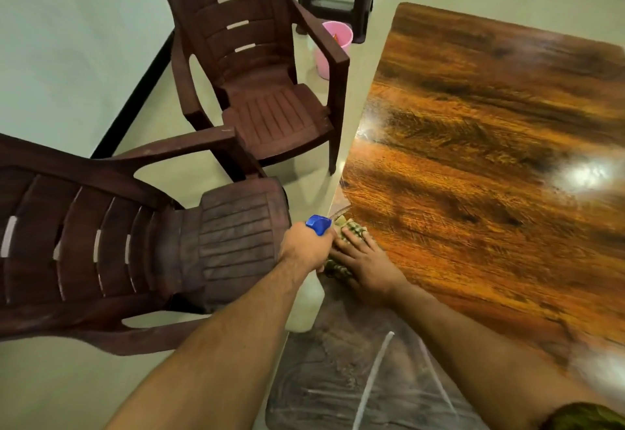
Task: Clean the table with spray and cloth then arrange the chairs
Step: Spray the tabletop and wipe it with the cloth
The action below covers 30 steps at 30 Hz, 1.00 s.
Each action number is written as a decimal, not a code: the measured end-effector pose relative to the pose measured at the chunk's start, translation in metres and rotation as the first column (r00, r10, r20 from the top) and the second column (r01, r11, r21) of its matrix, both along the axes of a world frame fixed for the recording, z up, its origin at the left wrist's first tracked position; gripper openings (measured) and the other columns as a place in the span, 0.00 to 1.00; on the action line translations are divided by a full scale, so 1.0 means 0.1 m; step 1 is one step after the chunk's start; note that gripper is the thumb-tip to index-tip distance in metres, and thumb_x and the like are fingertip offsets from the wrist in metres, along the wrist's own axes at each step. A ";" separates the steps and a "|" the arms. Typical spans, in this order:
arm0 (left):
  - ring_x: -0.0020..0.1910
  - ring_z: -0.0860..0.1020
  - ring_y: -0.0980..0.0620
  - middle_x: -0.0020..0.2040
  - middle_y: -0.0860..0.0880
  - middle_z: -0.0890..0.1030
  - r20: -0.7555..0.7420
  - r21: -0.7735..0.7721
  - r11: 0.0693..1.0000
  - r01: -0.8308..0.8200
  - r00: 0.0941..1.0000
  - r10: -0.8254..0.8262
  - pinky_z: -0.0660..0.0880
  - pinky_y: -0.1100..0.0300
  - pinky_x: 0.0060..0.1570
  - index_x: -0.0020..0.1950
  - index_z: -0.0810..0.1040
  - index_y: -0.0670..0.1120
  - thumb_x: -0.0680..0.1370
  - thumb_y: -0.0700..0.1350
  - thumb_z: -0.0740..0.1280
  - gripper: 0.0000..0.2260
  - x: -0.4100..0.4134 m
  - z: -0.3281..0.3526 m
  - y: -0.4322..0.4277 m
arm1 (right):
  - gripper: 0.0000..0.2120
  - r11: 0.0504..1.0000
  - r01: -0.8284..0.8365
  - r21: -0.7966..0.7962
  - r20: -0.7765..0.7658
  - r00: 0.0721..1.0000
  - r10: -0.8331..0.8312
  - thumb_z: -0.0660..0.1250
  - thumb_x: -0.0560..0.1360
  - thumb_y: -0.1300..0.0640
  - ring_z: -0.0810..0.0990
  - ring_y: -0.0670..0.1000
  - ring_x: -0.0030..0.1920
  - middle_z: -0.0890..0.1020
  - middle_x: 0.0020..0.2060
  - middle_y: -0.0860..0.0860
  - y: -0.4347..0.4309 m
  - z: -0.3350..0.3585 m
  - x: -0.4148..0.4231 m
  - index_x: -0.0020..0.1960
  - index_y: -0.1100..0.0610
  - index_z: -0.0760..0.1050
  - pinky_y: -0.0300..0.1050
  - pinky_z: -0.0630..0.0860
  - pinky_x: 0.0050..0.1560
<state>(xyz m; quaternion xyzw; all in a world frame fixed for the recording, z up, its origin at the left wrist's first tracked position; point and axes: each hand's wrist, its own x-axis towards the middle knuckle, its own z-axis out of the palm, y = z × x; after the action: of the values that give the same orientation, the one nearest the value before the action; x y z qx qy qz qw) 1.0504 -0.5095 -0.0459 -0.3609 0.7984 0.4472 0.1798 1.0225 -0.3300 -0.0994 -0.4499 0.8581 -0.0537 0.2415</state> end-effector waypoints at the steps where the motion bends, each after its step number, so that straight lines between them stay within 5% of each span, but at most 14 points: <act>1: 0.30 0.83 0.44 0.35 0.42 0.83 -0.009 0.009 1.000 -0.005 1.000 0.005 0.82 0.53 0.36 0.41 0.77 0.43 0.76 0.58 0.70 0.18 0.01 -0.01 0.00 | 0.32 1.000 0.020 0.014 -0.044 0.999 -0.020 0.49 0.79 0.43 0.34 0.51 0.78 0.40 0.78 0.45 0.05 -0.01 -0.08 0.81 0.43 0.44 0.55 0.27 0.73; 6: 0.35 0.83 0.43 0.34 0.43 0.84 -0.061 0.024 0.999 -0.039 0.997 0.040 0.82 0.48 0.42 0.37 0.80 0.42 0.62 0.73 0.63 0.32 0.17 -0.04 -0.10 | 0.30 0.797 0.597 0.092 -0.090 0.802 -0.590 0.46 0.83 0.39 0.37 0.56 0.80 0.41 0.81 0.49 -0.38 -0.04 -0.75 0.81 0.45 0.43 0.62 0.34 0.76; 9: 0.37 0.83 0.42 0.36 0.42 0.84 -0.069 0.018 0.999 -0.050 0.996 0.051 0.82 0.47 0.43 0.39 0.81 0.41 0.70 0.66 0.68 0.26 0.29 -0.02 -0.16 | 0.29 0.835 0.543 0.095 -0.065 0.840 -0.539 0.48 0.83 0.41 0.36 0.57 0.80 0.40 0.81 0.49 -0.79 -0.04 -0.78 0.81 0.45 0.44 0.63 0.34 0.75; 12: 0.34 0.83 0.45 0.32 0.44 0.83 -0.088 0.027 0.997 -0.077 0.993 0.079 0.81 0.50 0.42 0.36 0.81 0.41 0.72 0.63 0.70 0.24 0.41 -0.06 -0.21 | 0.28 0.981 0.194 0.015 -0.070 0.979 -0.193 0.52 0.83 0.46 0.38 0.55 0.80 0.45 0.81 0.49 -0.72 -0.03 -0.32 0.81 0.45 0.52 0.63 0.35 0.77; 15: 0.36 0.83 0.46 0.32 0.44 0.83 -0.095 0.019 0.997 -0.068 0.993 0.070 0.80 0.52 0.41 0.37 0.81 0.41 0.75 0.61 0.71 0.22 0.50 -0.07 -0.23 | 0.29 0.999 0.023 -0.044 -0.035 0.999 -0.025 0.53 0.83 0.46 0.38 0.52 0.80 0.43 0.80 0.46 -0.29 -0.04 -0.04 0.81 0.44 0.47 0.59 0.35 0.78; 17: 0.36 0.83 0.45 0.34 0.44 0.83 -0.100 0.044 0.996 -0.078 0.992 0.082 0.81 0.50 0.42 0.36 0.81 0.41 0.70 0.66 0.69 0.26 0.57 -0.04 -0.21 | 0.29 0.983 0.184 -0.022 -0.064 0.981 -0.185 0.50 0.83 0.43 0.38 0.53 0.80 0.41 0.79 0.45 -0.11 -0.03 -0.04 0.81 0.44 0.45 0.56 0.33 0.77; 21: 0.35 0.82 0.46 0.34 0.46 0.83 -0.107 0.054 0.995 -0.087 0.990 0.092 0.80 0.51 0.42 0.36 0.80 0.43 0.71 0.65 0.69 0.24 0.72 0.01 -0.12 | 0.30 0.786 0.618 0.033 -0.083 0.785 -0.614 0.50 0.83 0.43 0.37 0.55 0.80 0.40 0.80 0.49 -0.38 -0.03 0.08 0.82 0.46 0.43 0.59 0.33 0.76; 23: 0.36 0.81 0.46 0.34 0.46 0.82 -0.096 0.037 0.995 -0.087 0.991 0.091 0.79 0.53 0.42 0.35 0.79 0.45 0.74 0.61 0.71 0.20 0.86 -0.01 -0.06 | 0.31 0.850 0.525 0.032 -0.048 0.851 -0.524 0.49 0.82 0.44 0.37 0.57 0.80 0.40 0.80 0.50 -0.53 -0.03 0.34 0.82 0.46 0.44 0.60 0.31 0.75; 26: 0.35 0.83 0.47 0.33 0.47 0.84 -0.049 0.031 0.996 -0.088 0.995 0.090 0.81 0.53 0.41 0.37 0.82 0.45 0.72 0.64 0.70 0.22 1.10 -0.06 0.02 | 0.32 0.984 0.179 -0.027 0.079 0.981 -0.176 0.46 0.79 0.44 0.41 0.54 0.80 0.48 0.81 0.49 -0.39 -0.02 0.83 0.82 0.49 0.51 0.62 0.39 0.78; 30: 0.34 0.83 0.47 0.34 0.46 0.83 0.001 0.014 0.998 -0.062 0.998 0.062 0.80 0.55 0.37 0.41 0.81 0.45 0.76 0.59 0.70 0.17 1.46 -0.04 0.15 | 0.31 0.994 -0.100 -0.051 0.049 0.993 0.103 0.53 0.81 0.45 0.40 0.51 0.80 0.48 0.80 0.45 0.26 -0.01 0.99 0.82 0.46 0.50 0.56 0.36 0.78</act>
<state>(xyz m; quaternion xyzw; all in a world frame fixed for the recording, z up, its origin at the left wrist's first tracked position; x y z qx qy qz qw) 1.1966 -0.4944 -0.0499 -0.3843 0.7836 0.4580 0.1687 1.1217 -0.3040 -0.1008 -0.4972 0.8260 -0.0737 0.2551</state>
